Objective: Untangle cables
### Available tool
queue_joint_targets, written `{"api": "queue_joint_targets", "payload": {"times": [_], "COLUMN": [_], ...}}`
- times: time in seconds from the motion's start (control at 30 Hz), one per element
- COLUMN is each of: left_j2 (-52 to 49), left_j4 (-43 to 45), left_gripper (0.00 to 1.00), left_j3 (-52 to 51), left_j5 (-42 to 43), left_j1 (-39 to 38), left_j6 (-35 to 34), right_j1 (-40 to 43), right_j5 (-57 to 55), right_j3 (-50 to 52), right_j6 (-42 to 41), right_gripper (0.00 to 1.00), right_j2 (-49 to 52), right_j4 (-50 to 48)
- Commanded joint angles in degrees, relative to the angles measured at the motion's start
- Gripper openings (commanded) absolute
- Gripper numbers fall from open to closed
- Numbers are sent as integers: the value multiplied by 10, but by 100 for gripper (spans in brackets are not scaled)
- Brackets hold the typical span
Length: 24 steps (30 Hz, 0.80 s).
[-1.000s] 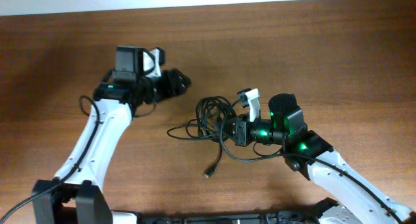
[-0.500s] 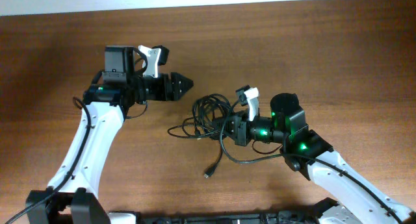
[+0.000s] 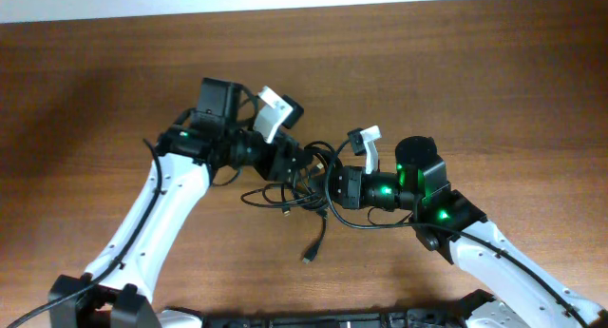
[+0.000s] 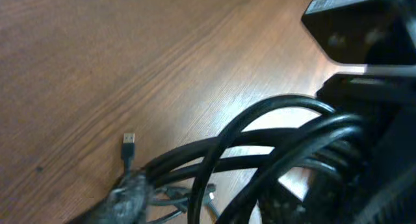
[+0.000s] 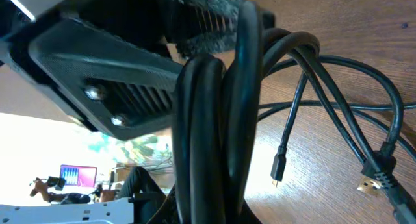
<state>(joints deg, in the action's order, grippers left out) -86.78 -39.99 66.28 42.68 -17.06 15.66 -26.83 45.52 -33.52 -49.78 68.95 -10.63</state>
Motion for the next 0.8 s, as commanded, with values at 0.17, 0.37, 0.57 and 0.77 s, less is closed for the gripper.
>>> {"api": "queue_joint_targets", "payload": {"times": [0.17,0.37,0.57,0.77], "left_j2": [7,3,22,22], "left_j4": [-30,21,88,65], "left_gripper": [28,0,0,0], "left_j3": [-7,-6,0,0], "left_j5": [-46,-79,-158,-203], "left_j1": [-13,-3,60,59], "left_j6": [7,-94,-360,-672], "right_j1": [0,0,0,-2], "right_j5": [14,-14,-95,-115], "right_j3": [-6,-5,-5,-5], "right_j6": [-2,0,54,61], "right_gripper": [4,30,47,64], "right_j2": [-7,-7,-7,-7], "right_j4": [-7,28,169,146]}}
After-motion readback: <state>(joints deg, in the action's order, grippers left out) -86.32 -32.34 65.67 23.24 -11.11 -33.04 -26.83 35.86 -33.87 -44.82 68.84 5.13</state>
